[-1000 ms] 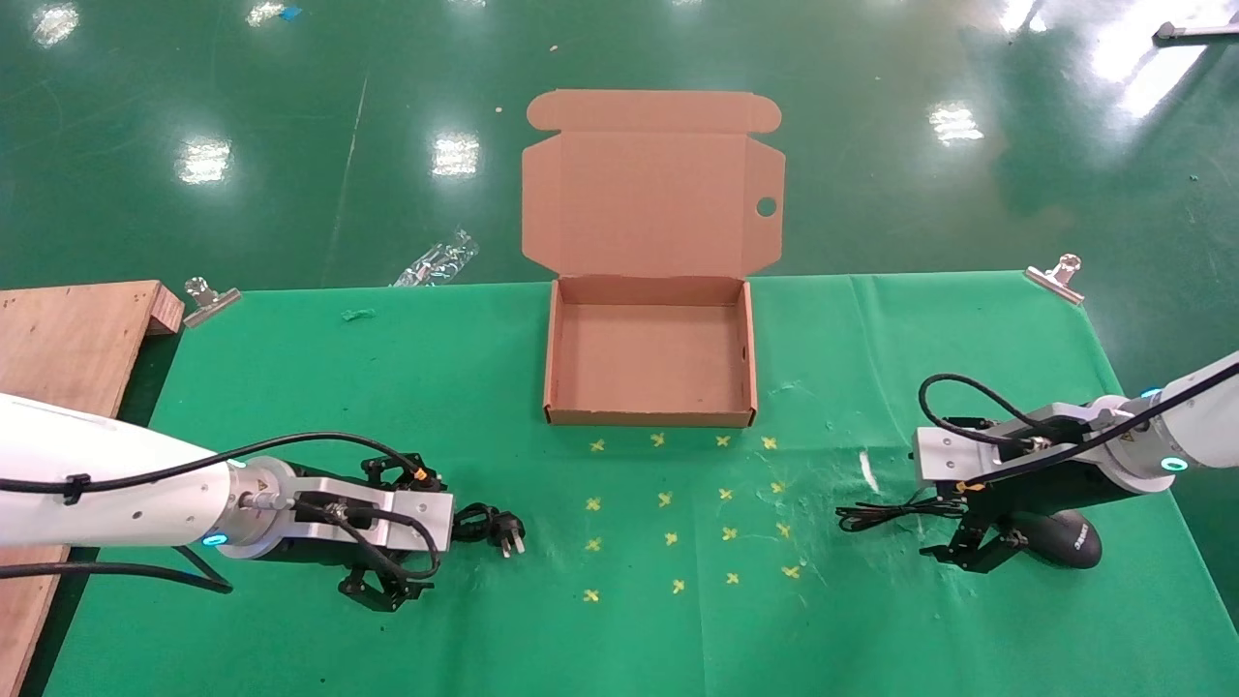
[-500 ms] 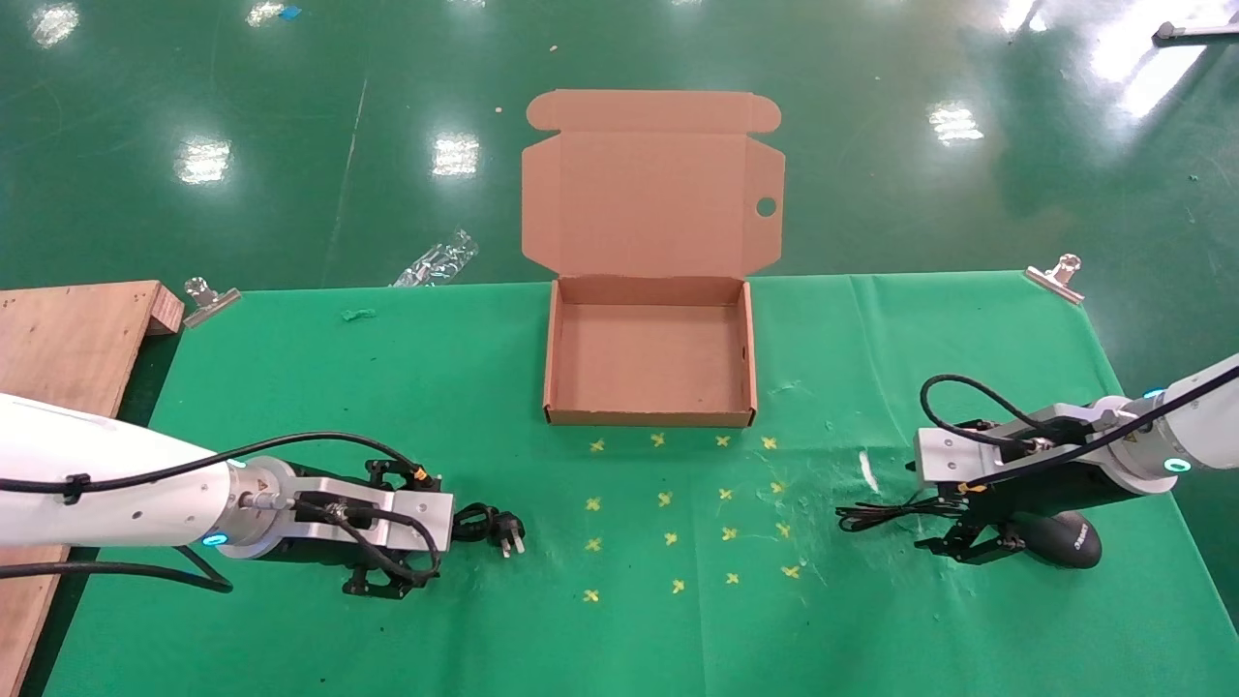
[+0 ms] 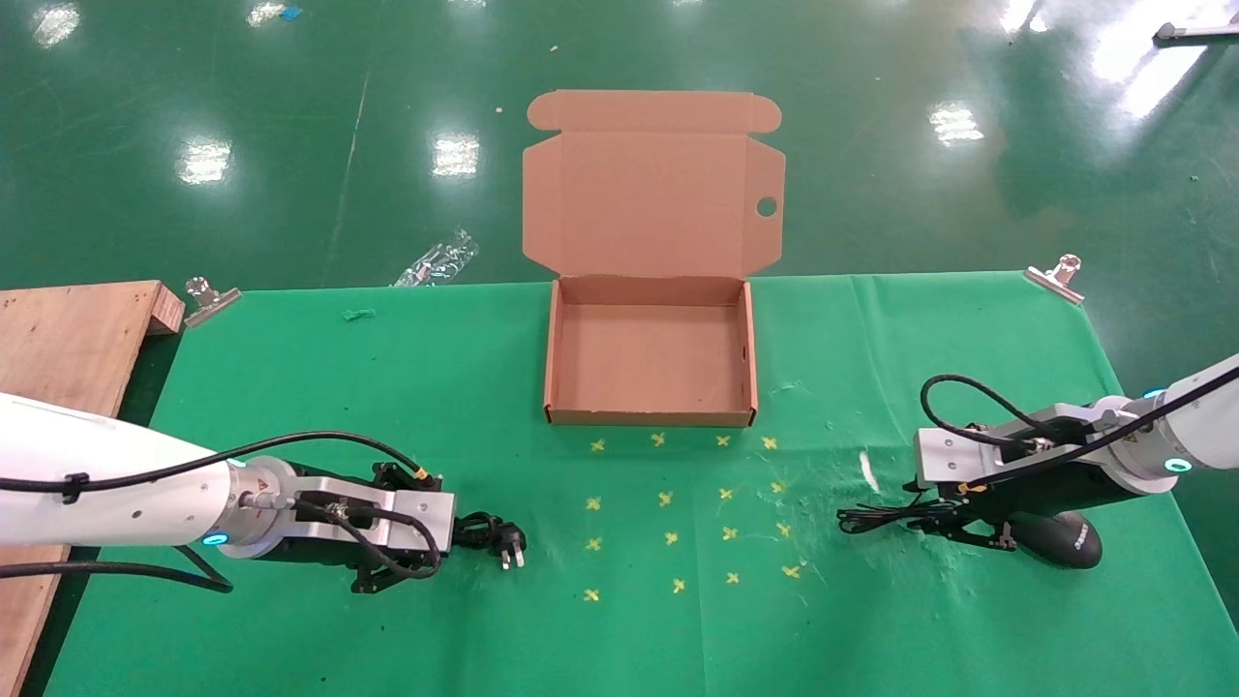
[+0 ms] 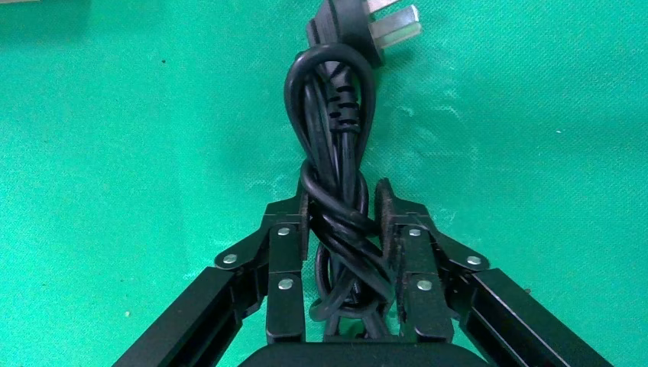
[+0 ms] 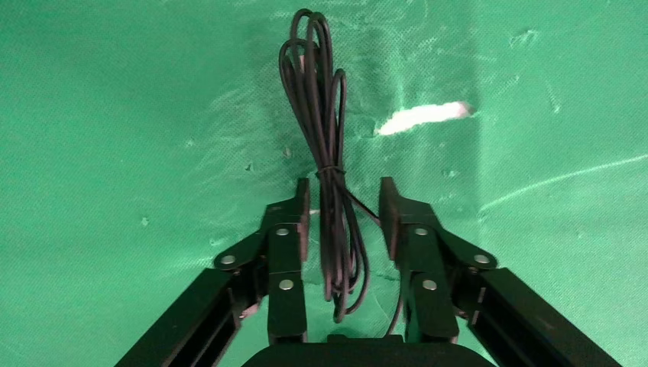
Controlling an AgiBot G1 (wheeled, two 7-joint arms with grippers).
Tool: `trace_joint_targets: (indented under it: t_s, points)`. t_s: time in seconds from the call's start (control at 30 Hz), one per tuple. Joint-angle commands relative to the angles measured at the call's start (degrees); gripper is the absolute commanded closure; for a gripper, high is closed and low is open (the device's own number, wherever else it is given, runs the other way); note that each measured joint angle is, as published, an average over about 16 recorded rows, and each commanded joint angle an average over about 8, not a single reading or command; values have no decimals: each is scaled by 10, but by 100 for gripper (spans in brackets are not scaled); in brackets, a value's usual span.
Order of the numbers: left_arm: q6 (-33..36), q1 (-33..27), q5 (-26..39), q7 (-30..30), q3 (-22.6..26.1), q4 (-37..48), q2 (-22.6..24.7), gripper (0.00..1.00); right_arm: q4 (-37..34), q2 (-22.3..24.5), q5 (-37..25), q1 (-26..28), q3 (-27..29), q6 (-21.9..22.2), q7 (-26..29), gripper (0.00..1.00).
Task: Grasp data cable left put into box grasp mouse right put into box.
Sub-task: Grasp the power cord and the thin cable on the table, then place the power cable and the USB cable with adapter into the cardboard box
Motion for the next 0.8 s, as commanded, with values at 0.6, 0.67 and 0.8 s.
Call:
trace_joint_targets:
  t_s: [0.6,0.67,0.8]
  points:
    - [2,-11,-8,4,-7,-4,-8,100,3,8,3,10,3,0,1,100]
    - [8,-25,-18,8,-15,-5,-15,100,7,16,5,21,6,-1,2,100]
    - [25,-68,-46,20,-35,-2,-23,100,23,39,9,53,14,-4,4,100]
